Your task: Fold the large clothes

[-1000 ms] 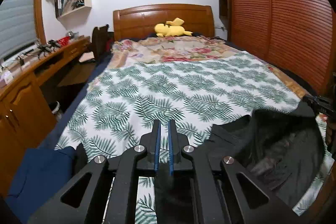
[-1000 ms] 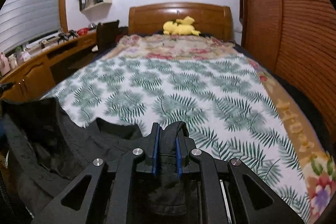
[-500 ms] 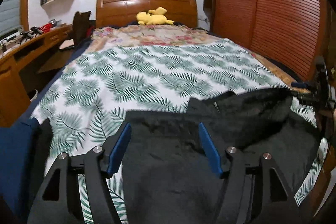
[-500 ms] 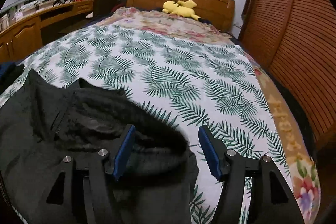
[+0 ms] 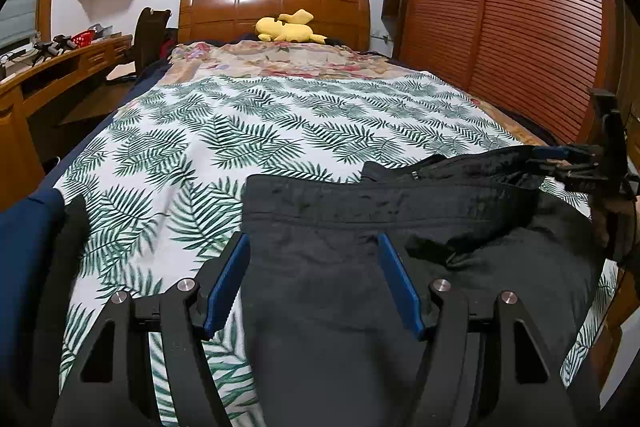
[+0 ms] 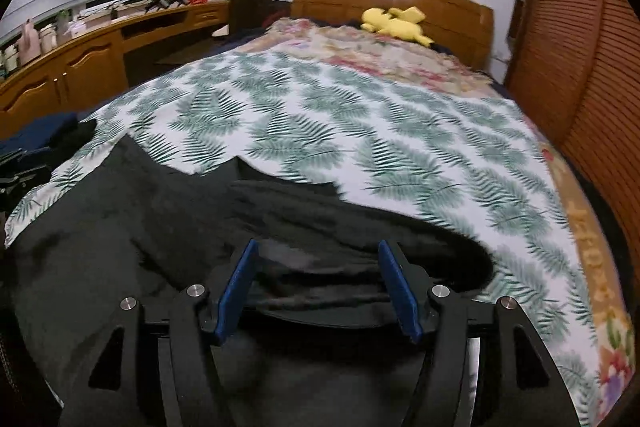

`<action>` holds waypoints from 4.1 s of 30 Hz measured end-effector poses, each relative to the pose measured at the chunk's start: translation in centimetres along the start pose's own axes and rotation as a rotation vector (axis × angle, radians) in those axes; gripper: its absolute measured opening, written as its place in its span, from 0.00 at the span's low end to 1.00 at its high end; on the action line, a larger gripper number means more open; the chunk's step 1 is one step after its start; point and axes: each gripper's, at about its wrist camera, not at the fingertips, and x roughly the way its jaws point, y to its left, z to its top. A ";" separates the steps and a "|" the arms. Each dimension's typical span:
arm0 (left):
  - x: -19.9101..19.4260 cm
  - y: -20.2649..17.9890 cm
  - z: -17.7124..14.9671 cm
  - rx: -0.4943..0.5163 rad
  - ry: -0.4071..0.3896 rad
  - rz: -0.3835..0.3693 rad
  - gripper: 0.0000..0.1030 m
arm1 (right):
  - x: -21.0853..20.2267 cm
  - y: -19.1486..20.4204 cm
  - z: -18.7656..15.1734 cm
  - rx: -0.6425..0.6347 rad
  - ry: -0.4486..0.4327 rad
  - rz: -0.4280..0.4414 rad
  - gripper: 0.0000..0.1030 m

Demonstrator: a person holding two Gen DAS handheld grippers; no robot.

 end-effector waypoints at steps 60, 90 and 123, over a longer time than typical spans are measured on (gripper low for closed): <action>-2.2 1.2 -1.5 -0.006 -0.020 -0.024 0.66 | 17.0 10.4 8.2 -0.230 0.159 0.176 0.06; 3.9 -5.3 -0.9 0.063 0.052 -0.076 0.65 | 17.0 -11.3 2.4 0.183 0.319 -0.166 0.48; 2.8 -6.0 -0.9 0.086 0.028 -0.066 0.65 | 11.9 -12.2 -0.8 0.185 0.217 -0.229 0.49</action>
